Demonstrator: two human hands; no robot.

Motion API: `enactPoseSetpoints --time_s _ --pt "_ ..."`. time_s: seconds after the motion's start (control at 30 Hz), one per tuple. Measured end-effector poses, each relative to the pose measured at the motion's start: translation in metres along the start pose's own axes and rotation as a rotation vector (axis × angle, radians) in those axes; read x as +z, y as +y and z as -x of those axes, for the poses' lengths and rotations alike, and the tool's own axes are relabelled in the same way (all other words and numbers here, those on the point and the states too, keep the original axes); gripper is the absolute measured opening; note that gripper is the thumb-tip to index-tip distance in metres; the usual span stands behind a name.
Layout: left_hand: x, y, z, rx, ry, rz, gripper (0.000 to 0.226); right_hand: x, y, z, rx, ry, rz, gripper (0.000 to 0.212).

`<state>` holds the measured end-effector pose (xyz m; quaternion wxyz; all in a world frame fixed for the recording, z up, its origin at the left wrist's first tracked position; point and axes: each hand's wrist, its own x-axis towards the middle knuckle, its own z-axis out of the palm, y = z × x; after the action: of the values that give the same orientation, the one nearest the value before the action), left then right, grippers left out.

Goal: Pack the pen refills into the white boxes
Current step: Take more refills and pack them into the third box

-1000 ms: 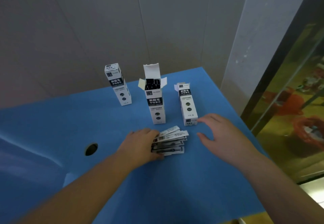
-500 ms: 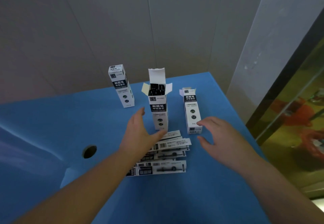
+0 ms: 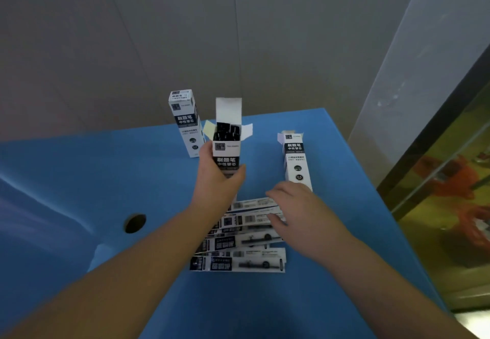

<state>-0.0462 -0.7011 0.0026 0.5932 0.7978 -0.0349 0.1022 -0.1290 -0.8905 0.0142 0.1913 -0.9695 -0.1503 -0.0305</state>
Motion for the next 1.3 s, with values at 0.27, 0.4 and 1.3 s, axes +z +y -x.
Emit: enactPoseSetpoints --time_s 0.27,0.4,1.3 --pt "-0.076 -0.006 0.043 0.068 0.176 -0.005 0.072 0.026 -0.023 -0.022 -0.104 -0.219 0.154 0.018" --pt "-0.098 -0.027 0.069 0.09 0.239 -0.021 0.067 0.029 -0.025 -0.026 -0.094 -0.238 0.17 0.02" --pt "-0.093 -0.078 0.099 0.033 0.147 -0.112 0.067 -0.061 -0.063 -0.006 0.231 0.111 -0.765 0.012"
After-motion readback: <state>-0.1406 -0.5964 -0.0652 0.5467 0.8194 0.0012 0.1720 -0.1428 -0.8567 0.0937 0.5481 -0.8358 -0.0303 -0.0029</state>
